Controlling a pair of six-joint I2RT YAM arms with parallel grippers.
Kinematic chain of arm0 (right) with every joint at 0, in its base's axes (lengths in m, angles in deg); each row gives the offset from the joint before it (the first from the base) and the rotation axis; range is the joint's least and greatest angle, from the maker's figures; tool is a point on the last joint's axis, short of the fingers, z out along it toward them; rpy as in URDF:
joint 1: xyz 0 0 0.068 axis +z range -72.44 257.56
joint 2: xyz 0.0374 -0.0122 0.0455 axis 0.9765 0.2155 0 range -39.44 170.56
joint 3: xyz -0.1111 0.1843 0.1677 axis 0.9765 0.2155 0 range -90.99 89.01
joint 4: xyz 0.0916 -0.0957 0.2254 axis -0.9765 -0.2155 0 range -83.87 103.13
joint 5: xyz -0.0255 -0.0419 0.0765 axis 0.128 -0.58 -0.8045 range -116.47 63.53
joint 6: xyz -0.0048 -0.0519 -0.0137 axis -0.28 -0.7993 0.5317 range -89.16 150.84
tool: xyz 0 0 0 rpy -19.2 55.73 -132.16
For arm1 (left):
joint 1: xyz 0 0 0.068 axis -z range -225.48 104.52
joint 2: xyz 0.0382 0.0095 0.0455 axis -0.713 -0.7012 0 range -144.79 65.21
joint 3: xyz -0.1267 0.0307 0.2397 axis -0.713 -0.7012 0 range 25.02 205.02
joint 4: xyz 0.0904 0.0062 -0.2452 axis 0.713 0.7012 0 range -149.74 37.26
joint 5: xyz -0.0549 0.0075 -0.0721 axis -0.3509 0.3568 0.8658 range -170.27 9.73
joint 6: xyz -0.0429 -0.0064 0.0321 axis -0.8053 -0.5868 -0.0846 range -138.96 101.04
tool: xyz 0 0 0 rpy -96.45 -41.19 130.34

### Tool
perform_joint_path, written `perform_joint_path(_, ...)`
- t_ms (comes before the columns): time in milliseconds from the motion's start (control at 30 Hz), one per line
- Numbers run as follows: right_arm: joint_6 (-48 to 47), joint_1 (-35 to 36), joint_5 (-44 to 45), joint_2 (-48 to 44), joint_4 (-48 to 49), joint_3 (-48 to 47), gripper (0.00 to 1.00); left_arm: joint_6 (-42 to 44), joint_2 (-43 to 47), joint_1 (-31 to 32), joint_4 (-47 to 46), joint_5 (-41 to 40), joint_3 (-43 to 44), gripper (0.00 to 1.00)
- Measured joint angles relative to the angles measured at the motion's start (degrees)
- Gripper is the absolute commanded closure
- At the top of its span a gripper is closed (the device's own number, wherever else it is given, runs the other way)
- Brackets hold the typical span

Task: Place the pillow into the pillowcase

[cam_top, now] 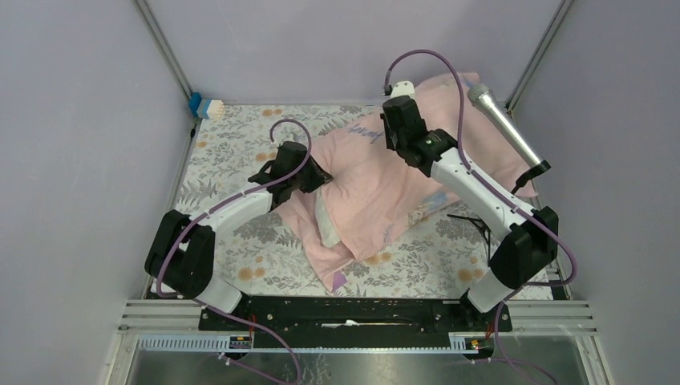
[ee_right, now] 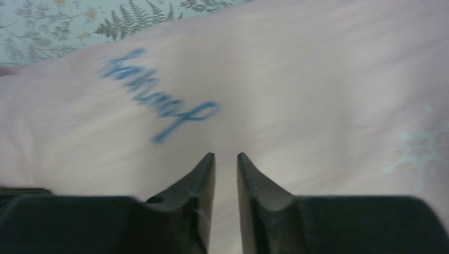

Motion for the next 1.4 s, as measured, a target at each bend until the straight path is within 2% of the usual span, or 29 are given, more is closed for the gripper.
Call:
perform_joint_path(67, 0.7, 0.8, -1.2, -0.7, 0.7, 1.4, 0.33, 0.6, 0.0, -0.5, -1.4, 2.5, 0.0, 0.55)
perform_joint_path(133, 1.3, 1.6, -2.4, -1.0, 1.2, 1.7, 0.18, 1.5, 0.5, -1.4, -3.4, 6.4, 0.0, 0.38)
perform_joint_path(200, 1.2, 2.2, -3.9, -1.4, 1.5, 1.7, 0.1, 3.1, 2.5, -2.9, -2.1, 9.7, -0.3, 0.3)
perform_joint_path(300, 1.0, 3.4, -5.2, -2.4, 2.0, 1.7, 0.03, 5.0, 9.4, -7.8, 1.3, 13.0, -2.9, 0.26)
perform_joint_path(433, -1.1, 8.1, -6.2, -2.0, 2.8, 0.2, 0.0, 6.5, 19.2, -19.2, 4.9, 15.5, -7.3, 0.2)
perform_joint_path(567, -4.8, 14.3, -7.2, 2.6, 3.7, -5.0, 0.0, 6.6, 21.8, -27.9, 5.1, 17.3, -12.5, 0.18)
perform_joint_path(800, -11.0, 20.6, -6.3, 14.7, 4.5, -12.2, 0.0, 6.2, 18.4, -31.6, 6.3, 20.9, -18.7, 0.18)
perform_joint_path(1067, -16.2, 23.5, 2.6, 27.4, 5.4, -15.8, 0.0, 6.0, 18.4, -32.0, 4.7, 23.2, -18.8, 0.17)
perform_joint_path(1100, -16.7, 23.5, 3.9, 28.7, 5.5, -16.1, 0.03, 6.0, 18.4, -32.0, 4.5, 23.3, -18.8, 0.17)
perform_joint_path(1133, -17.2, 23.6, 5.6, 30.1, 5.8, -16.4, 0.11, 6.0, 18.4, -32.0, 4.4, 23.4, -18.8, 0.17)
perform_joint_path(1167, -17.7, 23.6, 6.6, 31.0, 6.1, -16.5, 0.3, 6.0, 18.4, -32.0, 4.4, 23.5, -18.8, 0.17)
perform_joint_path(1233, -19.1, 23.6, 9.3, 32.8, 6.7, -17.2, 0.79, 6.0, 18.4, -32.0, 4.4, 23.7, -18.8, 0.17)
perform_joint_path(1267, -19.4, 23.5, 10.6, 33.2, 6.6, -17.6, 0.94, 6.0, 18.4, -32.0, 4.5, 23.9, -18.8, 0.18)
perform_joint_path(1300, -19.3, 23.5, 11.3, 33.3, 6.3, -17.9, 1.0, 6.0, 18.4, -32.0, 4.5, 24.0, -18.6, 0.18)
perform_joint_path(1400, -18.2, 22.9, 11.3, 33.2, 5.3, -19.6, 1.0, 6.0, 18.4, -32.0, 4.7, 24.6, -17.5, 0.23)
